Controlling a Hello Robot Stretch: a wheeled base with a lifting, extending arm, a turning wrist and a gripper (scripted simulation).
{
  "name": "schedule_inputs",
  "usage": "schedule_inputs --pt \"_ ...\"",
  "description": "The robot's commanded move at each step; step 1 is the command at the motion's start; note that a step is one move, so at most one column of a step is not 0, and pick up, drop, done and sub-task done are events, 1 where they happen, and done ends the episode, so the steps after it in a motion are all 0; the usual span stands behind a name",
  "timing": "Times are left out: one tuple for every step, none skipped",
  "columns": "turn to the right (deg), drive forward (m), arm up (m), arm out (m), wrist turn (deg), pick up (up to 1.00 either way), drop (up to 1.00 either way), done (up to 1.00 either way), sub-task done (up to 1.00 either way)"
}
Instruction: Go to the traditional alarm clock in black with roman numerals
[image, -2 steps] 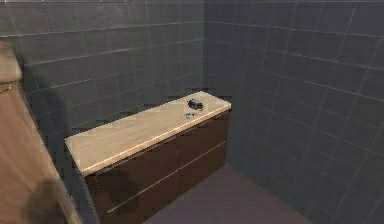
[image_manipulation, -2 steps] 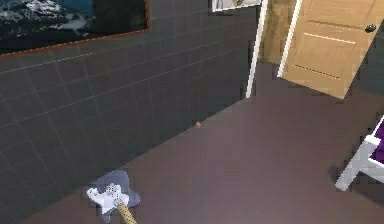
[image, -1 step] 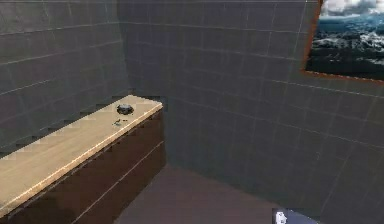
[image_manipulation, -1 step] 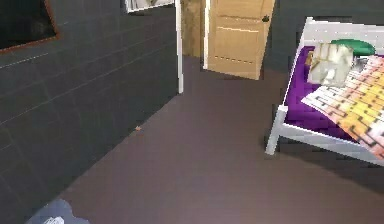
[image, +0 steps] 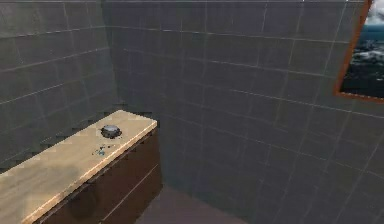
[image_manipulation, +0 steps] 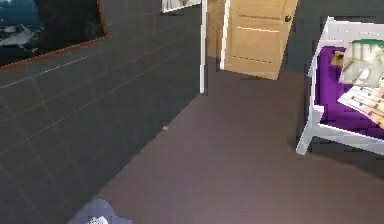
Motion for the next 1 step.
schedule_inputs --pt "-18.0 0.00 0.00 0.00 0.0 0.00 0.00 0.00 0.00"
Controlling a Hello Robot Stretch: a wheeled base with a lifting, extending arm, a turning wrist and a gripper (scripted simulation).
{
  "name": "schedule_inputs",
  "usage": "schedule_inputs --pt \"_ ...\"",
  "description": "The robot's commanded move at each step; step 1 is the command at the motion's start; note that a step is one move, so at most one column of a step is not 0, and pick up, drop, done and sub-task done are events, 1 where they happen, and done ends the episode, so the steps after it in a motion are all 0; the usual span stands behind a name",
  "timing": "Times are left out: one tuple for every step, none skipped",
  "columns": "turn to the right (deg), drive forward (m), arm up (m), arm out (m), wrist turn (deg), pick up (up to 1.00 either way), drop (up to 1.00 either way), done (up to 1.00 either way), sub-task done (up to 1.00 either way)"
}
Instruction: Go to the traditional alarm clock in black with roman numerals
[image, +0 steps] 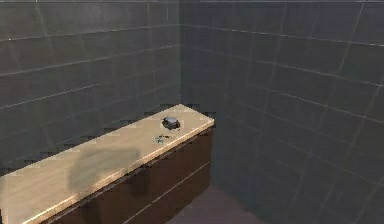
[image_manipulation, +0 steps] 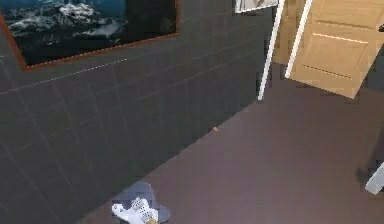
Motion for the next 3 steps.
schedule_inputs --pt "0.0 0.30 0.00 0.00 0.0 0.00 0.00 0.00 0.00" --pt "-9.0 0.00 0.00 0.00 0.0 0.00 0.00 0.00 0.00" --pt "0.0 0.00 0.00 0.00 0.0 0.00 0.00 1.00 0.00"
